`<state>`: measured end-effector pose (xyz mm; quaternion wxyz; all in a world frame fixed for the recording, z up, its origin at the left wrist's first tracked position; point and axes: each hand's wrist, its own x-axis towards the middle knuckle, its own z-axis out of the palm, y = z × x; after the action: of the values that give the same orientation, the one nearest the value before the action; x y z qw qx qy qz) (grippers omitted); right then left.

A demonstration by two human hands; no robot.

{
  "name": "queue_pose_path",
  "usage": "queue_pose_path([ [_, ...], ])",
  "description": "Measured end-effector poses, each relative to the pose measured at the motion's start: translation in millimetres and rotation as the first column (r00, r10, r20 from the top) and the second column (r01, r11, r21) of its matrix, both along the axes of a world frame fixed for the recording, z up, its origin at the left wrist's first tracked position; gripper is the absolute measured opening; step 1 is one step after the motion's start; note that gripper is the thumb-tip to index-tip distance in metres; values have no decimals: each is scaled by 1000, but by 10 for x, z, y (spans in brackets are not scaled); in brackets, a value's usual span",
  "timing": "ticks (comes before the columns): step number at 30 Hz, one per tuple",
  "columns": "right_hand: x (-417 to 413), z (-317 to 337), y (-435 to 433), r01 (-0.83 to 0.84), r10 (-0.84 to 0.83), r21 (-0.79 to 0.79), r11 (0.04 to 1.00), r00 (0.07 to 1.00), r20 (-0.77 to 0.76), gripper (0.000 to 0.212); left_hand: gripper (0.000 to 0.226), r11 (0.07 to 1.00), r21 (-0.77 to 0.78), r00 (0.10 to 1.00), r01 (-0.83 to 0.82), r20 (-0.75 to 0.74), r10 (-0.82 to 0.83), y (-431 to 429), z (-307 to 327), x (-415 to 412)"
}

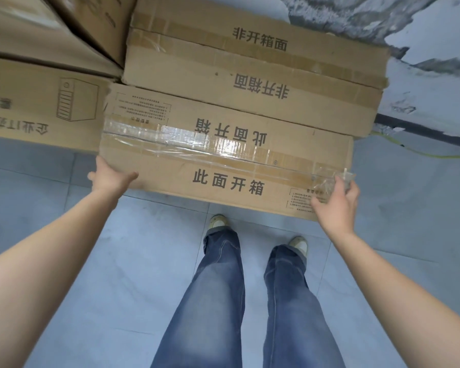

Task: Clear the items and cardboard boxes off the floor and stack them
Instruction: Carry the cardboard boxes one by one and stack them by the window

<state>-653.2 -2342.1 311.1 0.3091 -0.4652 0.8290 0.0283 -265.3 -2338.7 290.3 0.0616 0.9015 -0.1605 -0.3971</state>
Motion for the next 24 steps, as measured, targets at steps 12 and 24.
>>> queue_pose_path([
  [12,339,1242,859,244,-206,-30,969,872,444,42,28,957,-289,952,4,-291,-92,423,1141,-511],
  [24,-216,1874,1247,351,-255,-72,934,792,555,41,14,880,-475,883,-11,-417,-214,605,2173,-1612],
])
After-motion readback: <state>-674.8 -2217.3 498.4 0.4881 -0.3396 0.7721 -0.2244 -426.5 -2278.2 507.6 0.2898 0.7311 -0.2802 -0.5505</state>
